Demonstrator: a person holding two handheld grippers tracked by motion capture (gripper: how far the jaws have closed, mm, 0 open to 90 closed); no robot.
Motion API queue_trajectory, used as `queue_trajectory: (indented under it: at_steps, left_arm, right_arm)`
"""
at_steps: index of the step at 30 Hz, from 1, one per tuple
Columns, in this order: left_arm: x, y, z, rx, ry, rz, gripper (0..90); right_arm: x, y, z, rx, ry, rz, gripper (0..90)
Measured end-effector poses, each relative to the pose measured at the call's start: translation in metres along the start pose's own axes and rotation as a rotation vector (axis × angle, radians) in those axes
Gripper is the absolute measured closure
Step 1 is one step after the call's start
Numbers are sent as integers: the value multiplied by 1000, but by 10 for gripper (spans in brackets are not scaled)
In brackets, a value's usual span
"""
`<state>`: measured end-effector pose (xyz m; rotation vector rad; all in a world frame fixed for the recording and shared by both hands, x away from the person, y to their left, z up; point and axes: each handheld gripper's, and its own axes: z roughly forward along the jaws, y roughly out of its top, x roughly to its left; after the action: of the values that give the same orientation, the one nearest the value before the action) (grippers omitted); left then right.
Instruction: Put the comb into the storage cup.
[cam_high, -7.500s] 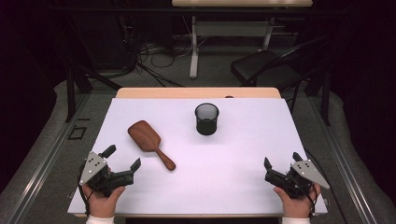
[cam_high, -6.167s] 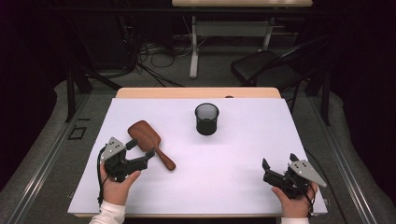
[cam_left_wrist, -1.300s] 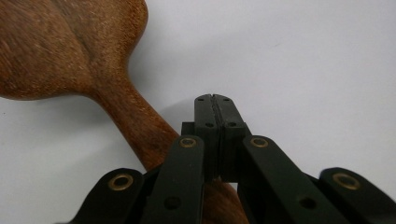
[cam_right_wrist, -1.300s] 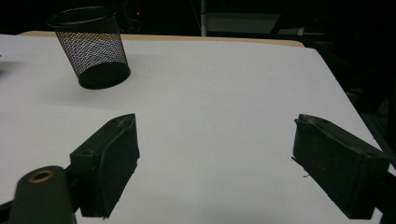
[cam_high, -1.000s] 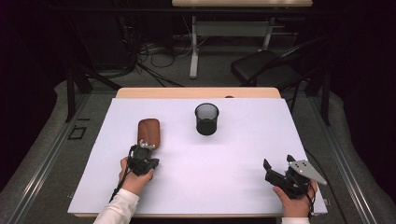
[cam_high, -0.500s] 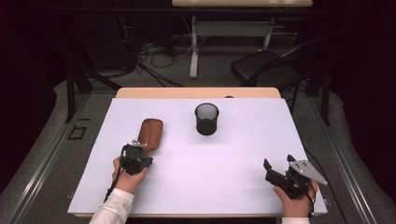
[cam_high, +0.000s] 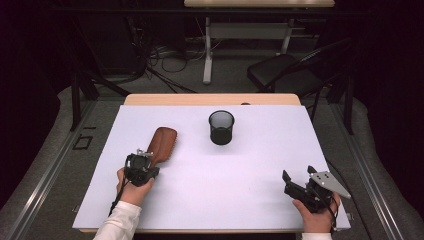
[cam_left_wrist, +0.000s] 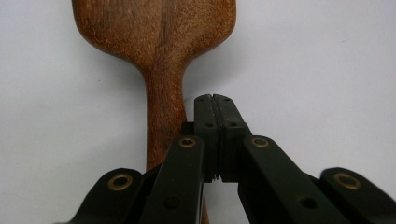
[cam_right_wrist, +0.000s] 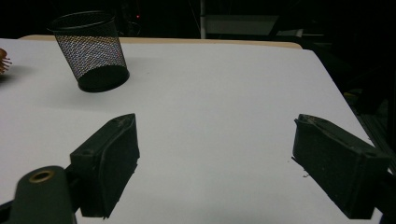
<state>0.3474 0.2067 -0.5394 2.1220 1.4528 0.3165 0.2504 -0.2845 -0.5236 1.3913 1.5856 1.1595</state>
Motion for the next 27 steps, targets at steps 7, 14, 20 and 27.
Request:
queue_trajectory:
  at_steps: [7, 14, 20, 27]
  left_arm:
    - [6, -1, -2, -5, 7, -13, 890]
    - [11, -1, -3, -8, 21, -30, 888]
    - [12, -2, -3, -10, 15, -32, 882]
    - [11, -1, -5, -16, 6, -32, 878]
  right_arm:
    - [0, 0, 0, -7, 1, 1, 136]
    - [-1, 0, 0, -7, 3, 5, 137]
    - [-1, 0, 1, -7, 3, 8, 137]
    - [-1, 0, 1, -7, 3, 8, 137]
